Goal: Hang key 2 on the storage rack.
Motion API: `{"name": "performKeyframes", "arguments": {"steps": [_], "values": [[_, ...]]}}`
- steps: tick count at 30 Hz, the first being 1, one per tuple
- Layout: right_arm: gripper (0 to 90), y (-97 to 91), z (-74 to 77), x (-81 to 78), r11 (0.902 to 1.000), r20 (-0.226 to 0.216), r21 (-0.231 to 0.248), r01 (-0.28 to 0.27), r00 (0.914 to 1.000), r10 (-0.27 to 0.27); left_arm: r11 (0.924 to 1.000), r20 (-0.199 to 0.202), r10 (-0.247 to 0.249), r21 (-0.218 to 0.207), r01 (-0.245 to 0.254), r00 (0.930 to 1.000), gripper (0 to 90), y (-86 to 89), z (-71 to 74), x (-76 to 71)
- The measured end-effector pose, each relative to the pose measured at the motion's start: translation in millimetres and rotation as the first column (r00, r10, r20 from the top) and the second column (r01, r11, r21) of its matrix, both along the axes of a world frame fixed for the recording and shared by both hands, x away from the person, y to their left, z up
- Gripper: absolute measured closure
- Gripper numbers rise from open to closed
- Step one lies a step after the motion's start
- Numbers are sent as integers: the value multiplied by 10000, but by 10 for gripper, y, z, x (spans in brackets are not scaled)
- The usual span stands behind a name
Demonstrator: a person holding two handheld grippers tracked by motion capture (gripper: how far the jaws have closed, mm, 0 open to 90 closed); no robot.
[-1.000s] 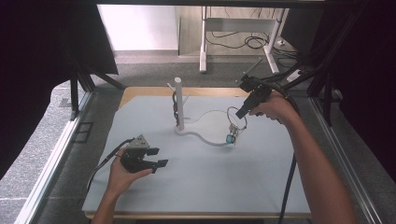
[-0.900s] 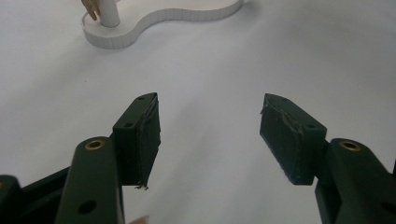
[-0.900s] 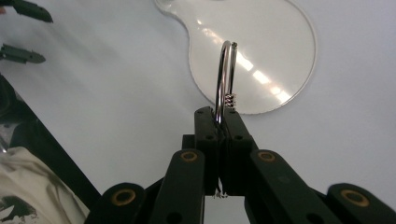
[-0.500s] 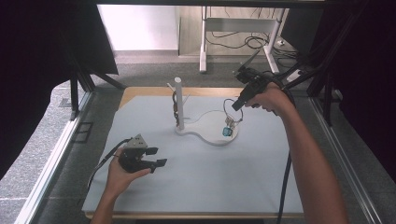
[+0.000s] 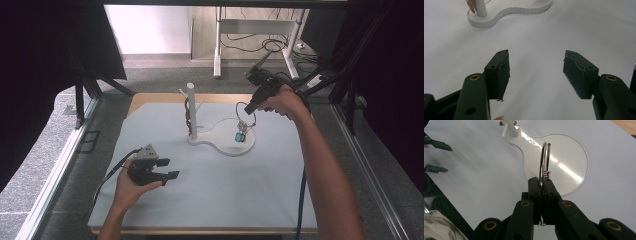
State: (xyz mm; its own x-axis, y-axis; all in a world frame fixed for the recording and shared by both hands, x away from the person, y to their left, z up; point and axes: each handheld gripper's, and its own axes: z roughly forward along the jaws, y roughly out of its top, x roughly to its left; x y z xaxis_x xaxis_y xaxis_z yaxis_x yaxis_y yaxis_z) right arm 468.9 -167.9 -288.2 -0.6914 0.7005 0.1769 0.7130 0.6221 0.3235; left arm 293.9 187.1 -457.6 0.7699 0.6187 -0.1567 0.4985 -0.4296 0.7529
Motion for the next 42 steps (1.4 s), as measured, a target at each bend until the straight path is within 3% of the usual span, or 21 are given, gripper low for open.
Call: {"name": "performKeyframes", "arguments": {"steps": [22, 42], "values": [[877, 469, -73, 281, 9998, 262, -75, -168, 9995, 170, 9999, 36, 15, -132, -15, 10000, 386, 16, 14, -7], [877, 706, -91, 400, 9997, 507, 3, -233, 9984, 232, 9997, 109, 26, -248, -24, 9999, 386, 48, 37, -17]]}}
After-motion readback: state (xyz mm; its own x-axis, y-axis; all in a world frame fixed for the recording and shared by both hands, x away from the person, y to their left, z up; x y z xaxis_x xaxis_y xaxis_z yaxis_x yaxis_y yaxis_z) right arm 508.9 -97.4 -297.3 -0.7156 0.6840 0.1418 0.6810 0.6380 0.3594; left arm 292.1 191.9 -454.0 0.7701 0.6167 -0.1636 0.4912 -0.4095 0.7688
